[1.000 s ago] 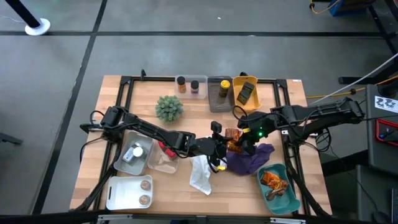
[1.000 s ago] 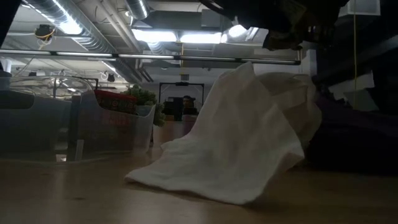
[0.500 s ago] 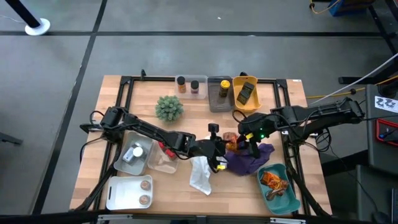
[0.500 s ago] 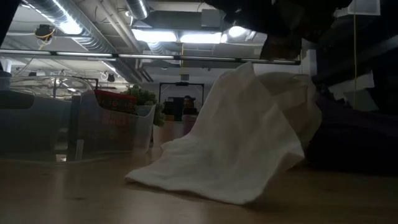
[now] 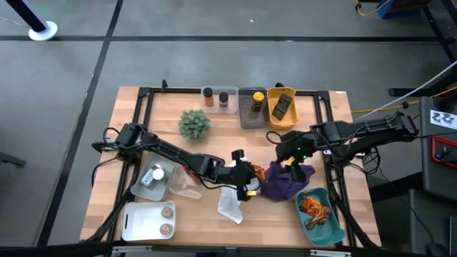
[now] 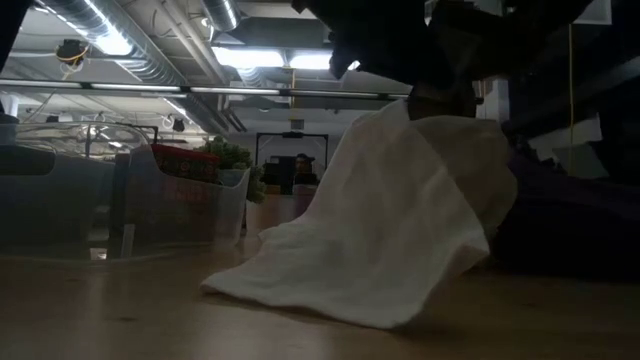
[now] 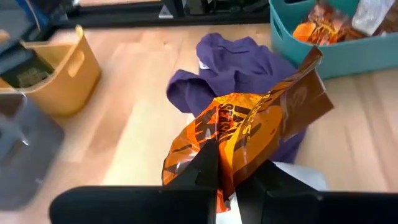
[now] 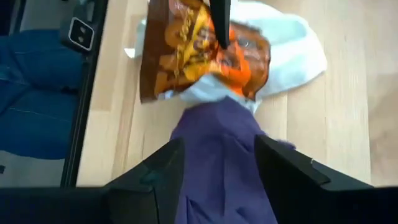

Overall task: Sort spices by type
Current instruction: Put the orange seasoning bag into the green bin

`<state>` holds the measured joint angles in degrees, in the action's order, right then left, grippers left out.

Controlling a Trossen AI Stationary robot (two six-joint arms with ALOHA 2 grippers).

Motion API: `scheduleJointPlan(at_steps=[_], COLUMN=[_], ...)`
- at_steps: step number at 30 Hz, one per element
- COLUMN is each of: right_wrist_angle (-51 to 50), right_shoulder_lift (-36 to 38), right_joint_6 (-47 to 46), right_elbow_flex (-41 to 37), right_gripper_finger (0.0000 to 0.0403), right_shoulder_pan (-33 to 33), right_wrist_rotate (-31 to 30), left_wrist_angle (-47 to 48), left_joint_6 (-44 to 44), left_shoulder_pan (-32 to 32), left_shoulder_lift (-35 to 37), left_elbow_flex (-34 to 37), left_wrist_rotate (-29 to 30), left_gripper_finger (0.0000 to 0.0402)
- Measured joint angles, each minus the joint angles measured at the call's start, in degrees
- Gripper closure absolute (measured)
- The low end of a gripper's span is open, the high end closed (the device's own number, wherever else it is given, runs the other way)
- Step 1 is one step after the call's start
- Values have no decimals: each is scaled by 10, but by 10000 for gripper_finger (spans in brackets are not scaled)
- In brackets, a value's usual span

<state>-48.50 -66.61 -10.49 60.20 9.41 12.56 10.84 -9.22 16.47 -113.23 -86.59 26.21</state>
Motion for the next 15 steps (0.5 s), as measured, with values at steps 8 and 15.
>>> scheduleJointPlan(at_steps=[8, 15], right_wrist_angle=[54, 88], right_shoulder_lift=[0, 0], right_joint_6=[22, 31], right_elbow_flex=[0, 0], right_gripper_finger=[207, 207], right_shoulder_pan=[48, 123], right_wrist_rotate=[-20, -158], left_wrist_angle=[-7, -13], left_joint_6=[-59, -70], left_shoulder_pan=[-18, -35], left_shoulder_lift=[0, 0], left_elbow_flex=[0, 0], left_wrist_rotate=[-1, -6], left_gripper_finger=[389, 381])
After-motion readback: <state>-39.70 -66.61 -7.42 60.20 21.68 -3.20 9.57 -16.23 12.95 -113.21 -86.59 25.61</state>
